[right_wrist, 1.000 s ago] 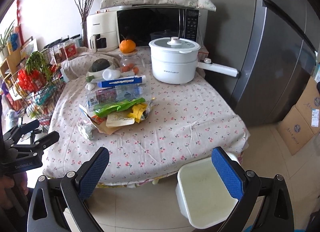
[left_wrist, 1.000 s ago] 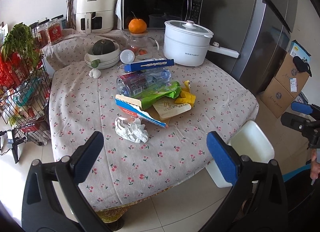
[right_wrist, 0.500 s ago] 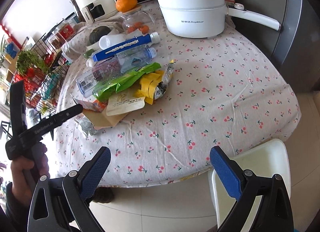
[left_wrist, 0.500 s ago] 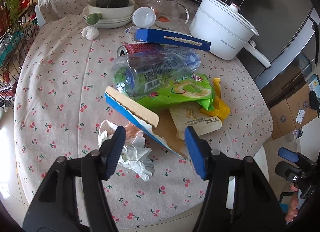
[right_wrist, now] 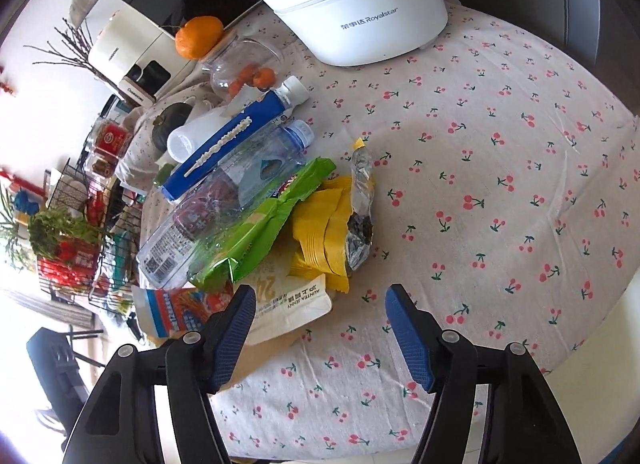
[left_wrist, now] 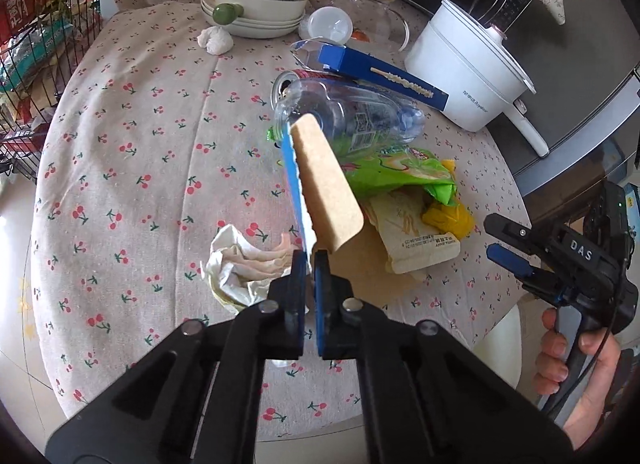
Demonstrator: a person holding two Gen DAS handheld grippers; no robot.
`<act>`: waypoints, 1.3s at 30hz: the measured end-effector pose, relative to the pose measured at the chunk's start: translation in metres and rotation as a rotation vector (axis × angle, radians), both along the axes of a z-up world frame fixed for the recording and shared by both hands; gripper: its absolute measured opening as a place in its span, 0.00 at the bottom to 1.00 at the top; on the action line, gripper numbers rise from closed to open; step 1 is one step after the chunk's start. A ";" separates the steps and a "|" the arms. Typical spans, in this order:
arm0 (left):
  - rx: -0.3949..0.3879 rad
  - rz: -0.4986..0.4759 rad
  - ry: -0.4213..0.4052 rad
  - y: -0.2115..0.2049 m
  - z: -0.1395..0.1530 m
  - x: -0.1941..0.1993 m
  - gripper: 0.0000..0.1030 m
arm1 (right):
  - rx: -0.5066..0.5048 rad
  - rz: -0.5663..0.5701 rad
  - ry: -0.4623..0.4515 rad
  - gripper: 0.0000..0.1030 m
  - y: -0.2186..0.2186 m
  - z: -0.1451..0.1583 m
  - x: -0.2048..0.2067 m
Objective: Collect trash
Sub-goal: 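Carry the cardboard box to the white bin and open the left gripper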
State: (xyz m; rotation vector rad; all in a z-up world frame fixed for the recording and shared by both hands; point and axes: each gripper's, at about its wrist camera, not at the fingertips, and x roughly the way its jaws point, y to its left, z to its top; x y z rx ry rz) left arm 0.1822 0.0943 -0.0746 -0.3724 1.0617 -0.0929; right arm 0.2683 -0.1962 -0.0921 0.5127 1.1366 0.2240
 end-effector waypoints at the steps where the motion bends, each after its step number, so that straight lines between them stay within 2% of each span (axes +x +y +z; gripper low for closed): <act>1: 0.013 -0.004 -0.013 0.003 0.003 -0.005 0.02 | 0.013 -0.012 0.005 0.62 0.001 -0.005 0.005; 4: 0.024 -0.002 -0.052 0.013 0.012 -0.015 0.02 | 0.025 -0.030 0.007 0.51 0.005 -0.019 0.018; 8: 0.010 0.011 -0.084 0.025 0.019 -0.020 0.02 | 0.023 -0.046 0.006 0.30 0.008 -0.035 0.027; 11: 0.018 0.015 -0.119 0.029 0.026 -0.022 0.02 | 0.051 -0.043 -0.020 0.24 0.009 -0.036 0.027; 14: 0.027 0.016 -0.155 0.031 0.035 -0.027 0.02 | 0.023 -0.031 -0.055 0.15 0.009 -0.025 0.022; 15: 0.031 0.015 -0.166 0.031 0.038 -0.029 0.02 | 0.021 -0.026 -0.065 0.02 0.008 -0.020 0.020; 19: 0.063 0.008 -0.215 0.031 0.049 -0.037 0.02 | 0.006 -0.010 -0.101 0.02 -0.002 0.000 0.008; 28: 0.052 -0.053 -0.296 0.022 0.070 -0.058 0.02 | -0.006 -0.026 -0.128 0.01 -0.042 0.040 -0.032; 31: 0.024 -0.083 -0.335 0.015 0.081 -0.067 0.01 | -0.015 -0.033 -0.145 0.01 -0.062 0.053 -0.053; 35: -0.007 -0.140 -0.385 -0.006 0.095 -0.074 0.01 | -0.033 -0.059 -0.176 0.01 -0.095 0.069 -0.084; 39: -0.039 -0.237 -0.393 -0.044 0.096 -0.072 0.01 | -0.036 -0.108 -0.199 0.01 -0.131 0.078 -0.119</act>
